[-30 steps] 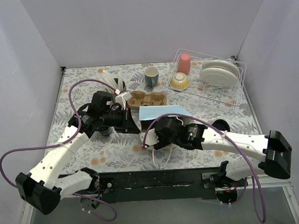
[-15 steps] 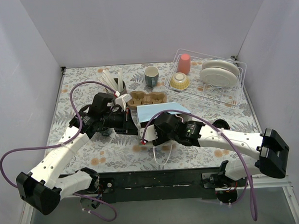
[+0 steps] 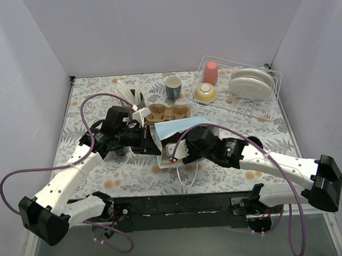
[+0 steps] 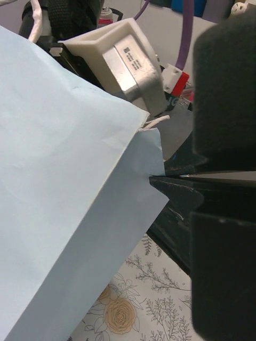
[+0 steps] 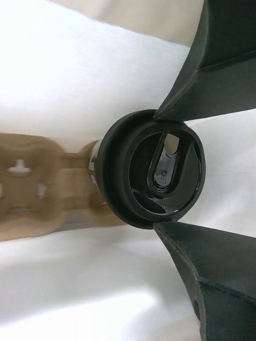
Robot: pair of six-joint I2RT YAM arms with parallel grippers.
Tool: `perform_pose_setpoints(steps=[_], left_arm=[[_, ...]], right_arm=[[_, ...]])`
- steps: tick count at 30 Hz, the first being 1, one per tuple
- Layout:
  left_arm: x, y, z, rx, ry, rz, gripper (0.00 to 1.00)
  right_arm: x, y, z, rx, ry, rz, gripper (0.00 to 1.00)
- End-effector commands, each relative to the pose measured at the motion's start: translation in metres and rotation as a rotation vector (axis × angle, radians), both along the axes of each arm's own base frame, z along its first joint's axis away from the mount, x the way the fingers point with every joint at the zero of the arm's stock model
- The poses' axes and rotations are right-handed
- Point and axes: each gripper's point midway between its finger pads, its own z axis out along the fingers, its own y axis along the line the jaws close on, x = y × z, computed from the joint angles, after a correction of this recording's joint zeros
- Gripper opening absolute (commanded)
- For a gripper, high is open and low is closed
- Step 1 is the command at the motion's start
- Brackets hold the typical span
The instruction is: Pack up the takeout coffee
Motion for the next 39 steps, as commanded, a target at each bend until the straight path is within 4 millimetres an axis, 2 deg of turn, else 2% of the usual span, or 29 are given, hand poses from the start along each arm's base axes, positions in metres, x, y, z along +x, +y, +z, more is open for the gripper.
perform_pose_setpoints(steps=[1,10,16,24,39], left_arm=[[-0.007,-0.002,0.013,-0.037,-0.013,-0.034,0.0],[-0.008,-0.002,0.015,-0.043,-0.021,-0.045,0.0],[-0.006,-0.003,0.014,-0.046,-0.03,-0.045,0.0],[-0.006,-0.005,0.015,-0.059,-0.03,-0.046,0.0],[-0.01,-0.003,0.011,-0.062,-0.019,-0.045,0.0]], right_arm=[[0.008,-0.016,0.004,-0.038,-0.035,-0.005,0.21],[0.01,-0.01,-0.012,-0.09,0.015,0.062,0.21],[0.013,-0.001,-0.014,-0.075,0.03,0.101,0.21],[0.018,-0.009,-0.029,-0.069,0.019,0.076,0.21],[0.021,-0.004,-0.039,-0.062,0.037,0.093,0.2]])
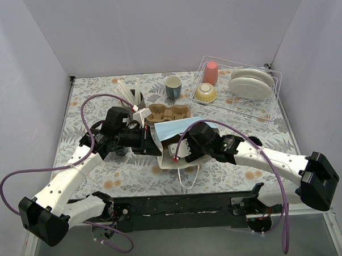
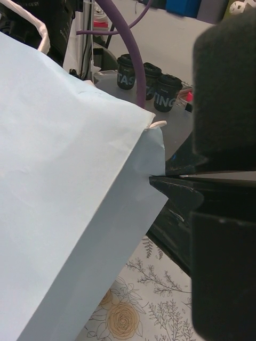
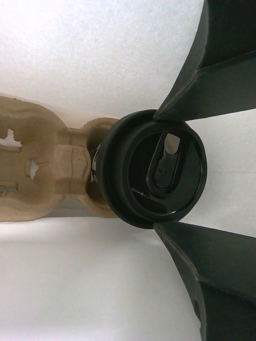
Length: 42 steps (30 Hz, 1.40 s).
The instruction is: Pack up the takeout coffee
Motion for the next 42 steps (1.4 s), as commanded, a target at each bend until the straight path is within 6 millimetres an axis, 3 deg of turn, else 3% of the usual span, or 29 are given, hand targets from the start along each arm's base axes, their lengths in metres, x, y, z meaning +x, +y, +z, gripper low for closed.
perform_pose_setpoints(steps=[1,11,25,31,35,42], left_arm=[[-0.007,-0.001,0.01,-0.041,-0.013,-0.023,0.0],[-0.007,-0.001,0.011,-0.039,-0.006,-0.013,0.0],[-0.008,0.001,0.01,-0.027,0.006,-0.006,0.0],[-0.005,-0.001,0.011,-0.024,0.007,-0.003,0.0],[-0.002,-0.003,0.013,-0.027,0.009,-0.004,0.0],[0.001,-0.004,0.018,-0.026,0.003,-0.004,0.0]], right_arm=[[0.003,0.006,-0.005,0.005,-0.002,0.034,0.21],[0.004,0.006,-0.021,-0.018,0.047,0.025,0.24],[0.016,-0.008,-0.024,-0.002,0.046,-0.038,0.29],[0.013,-0.01,-0.024,0.005,0.057,-0.034,0.38],[0.014,-0.008,-0.021,0.014,0.051,-0.033,0.53],[0.016,-0.017,-0.025,-0.004,0.04,-0.06,0.54]])
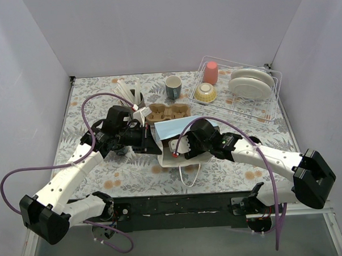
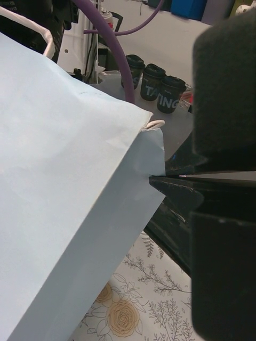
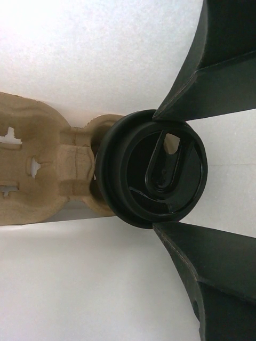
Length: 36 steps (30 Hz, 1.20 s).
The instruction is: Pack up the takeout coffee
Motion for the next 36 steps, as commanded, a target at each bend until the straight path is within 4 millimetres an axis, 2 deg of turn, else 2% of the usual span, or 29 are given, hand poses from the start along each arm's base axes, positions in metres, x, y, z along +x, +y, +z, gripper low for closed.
perform_pose_setpoints(steps=[1,7,8,13,14,16,25,31,36], left_arm=[[-0.003,-0.003,0.018,-0.036,-0.01,-0.022,0.0],[-0.003,-0.003,0.02,-0.037,-0.014,-0.021,0.0],[-0.002,-0.003,0.02,-0.039,-0.016,-0.02,0.0],[0.0,-0.005,0.022,-0.043,-0.017,-0.022,0.0],[0.001,-0.006,0.022,-0.045,-0.019,-0.024,0.0],[0.002,-0.007,0.025,-0.048,-0.024,-0.024,0.0],[0.001,-0.007,0.021,-0.046,-0.015,-0.027,0.0],[0.002,-0.008,0.023,-0.048,0.001,-0.02,0.0],[0.007,-0.011,0.039,-0.054,0.0,-0.012,0.0]], right_arm=[[0.001,-0.022,-0.014,-0.049,0.014,-0.049,0.55],[0.001,-0.024,-0.008,-0.028,0.036,-0.074,0.63],[0.001,-0.022,-0.005,-0.022,0.033,-0.068,0.73],[-0.001,-0.015,0.008,-0.008,0.062,-0.045,0.81],[-0.002,-0.014,0.01,0.0,0.068,-0.041,0.89],[-0.003,-0.013,0.015,0.004,0.073,-0.038,0.96],[-0.008,-0.004,0.035,0.048,0.083,-0.012,0.98],[-0.013,0.007,0.059,0.085,0.084,0.009,0.99],[-0.024,0.008,0.067,0.086,0.133,0.011,0.98]])
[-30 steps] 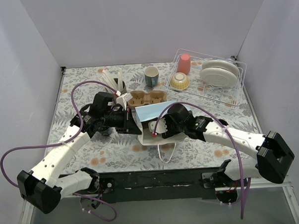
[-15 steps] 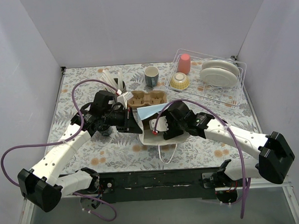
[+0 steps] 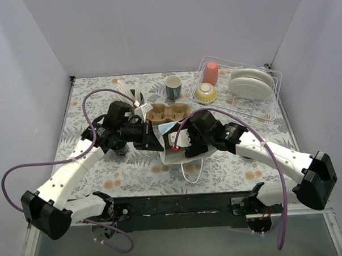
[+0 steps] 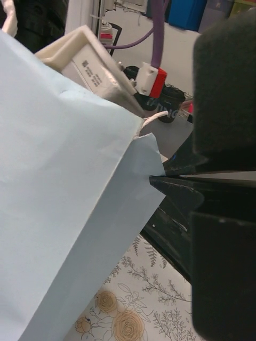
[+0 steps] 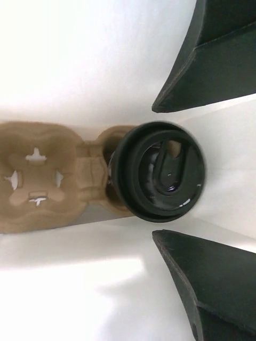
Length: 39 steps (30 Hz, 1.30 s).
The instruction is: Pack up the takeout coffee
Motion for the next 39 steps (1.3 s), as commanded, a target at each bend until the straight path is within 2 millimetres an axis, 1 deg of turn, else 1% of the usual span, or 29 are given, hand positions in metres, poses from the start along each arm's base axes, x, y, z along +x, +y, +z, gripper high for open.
perform_pose_setpoints(steps=[1,6,8,9,11,12,13,14,16,20,21,23,24,26,27,28,30,31,32,34,36,39], left_arm=[[0.003,-0.005,0.028,-0.032,-0.015,0.0,0.0],[0.005,-0.006,0.035,-0.028,0.008,0.018,0.0],[0.005,-0.006,0.037,-0.034,0.024,0.029,0.0],[0.005,-0.006,0.037,-0.035,0.033,0.033,0.0],[0.004,-0.006,0.039,-0.035,0.056,0.05,0.0],[0.003,-0.006,0.04,-0.034,0.066,0.052,0.0],[0.002,-0.005,0.039,-0.03,0.077,0.055,0.0],[0.001,-0.006,0.041,-0.033,0.081,0.056,0.0],[0.001,-0.004,0.038,-0.014,0.104,0.075,0.0],[0.005,-0.004,0.036,0.007,0.117,0.088,0.0],[0.006,-0.004,0.036,0.009,0.124,0.091,0.01],[0.01,-0.006,0.035,0.014,0.129,0.097,0.06],[0.012,-0.007,0.04,0.006,0.117,0.094,0.12],[0.018,-0.009,0.043,0.009,0.098,0.103,0.2],[0.023,-0.009,0.048,0.01,0.076,0.113,0.28],[0.029,-0.008,0.045,0.032,0.062,0.13,0.32],[0.036,-0.007,0.044,0.052,0.042,0.141,0.39],[0.04,-0.008,0.049,0.054,0.026,0.147,0.46],[0.046,-0.008,0.044,0.075,0.023,0.159,0.48],[0.051,-0.011,0.052,0.062,-0.005,0.153,0.52],[0.06,-0.011,0.053,0.071,-0.025,0.175,0.54],[0.074,-0.01,0.058,0.084,-0.059,0.231,0.57]], right_arm=[[-0.011,0.006,0.03,0.062,0.022,0.011,0.98],[-0.024,0.007,0.037,0.071,0.06,0.019,0.95],[-0.028,0.008,0.045,0.081,0.068,0.017,0.93],[-0.03,0.009,0.049,0.087,0.069,0.018,0.93],[-0.034,0.01,0.064,0.111,0.08,0.01,0.91],[-0.035,0.01,0.067,0.114,0.086,0.005,0.91],[-0.041,0.013,0.072,0.129,0.107,0.023,0.9],[-0.044,0.011,0.08,0.133,0.118,0.022,0.89],[-0.048,0.011,0.088,0.142,0.13,0.028,0.89],[-0.05,0.009,0.111,0.196,0.119,0.008,0.89],[-0.05,0.008,0.113,0.202,0.119,-0.002,0.88],[-0.048,0.008,0.123,0.223,0.109,-0.018,0.87],[-0.047,0.009,0.132,0.253,0.101,-0.03,0.86],[-0.045,0.01,0.144,0.294,0.09,-0.052,0.86],[-0.044,0.012,0.155,0.335,0.083,-0.063,0.86],[-0.044,0.012,0.16,0.355,0.082,-0.071,0.86],[-0.045,0.012,0.171,0.391,0.074,-0.074,0.86],[-0.044,0.012,0.176,0.412,0.071,-0.088,0.86],[-0.04,0.01,0.18,0.419,0.052,-0.112,0.86],[-0.035,0.008,0.191,0.472,0.037,-0.159,0.86],[-0.037,0.01,0.197,0.501,0.043,-0.159,0.86],[-0.036,0.01,0.214,0.573,0.04,-0.189,0.85]])
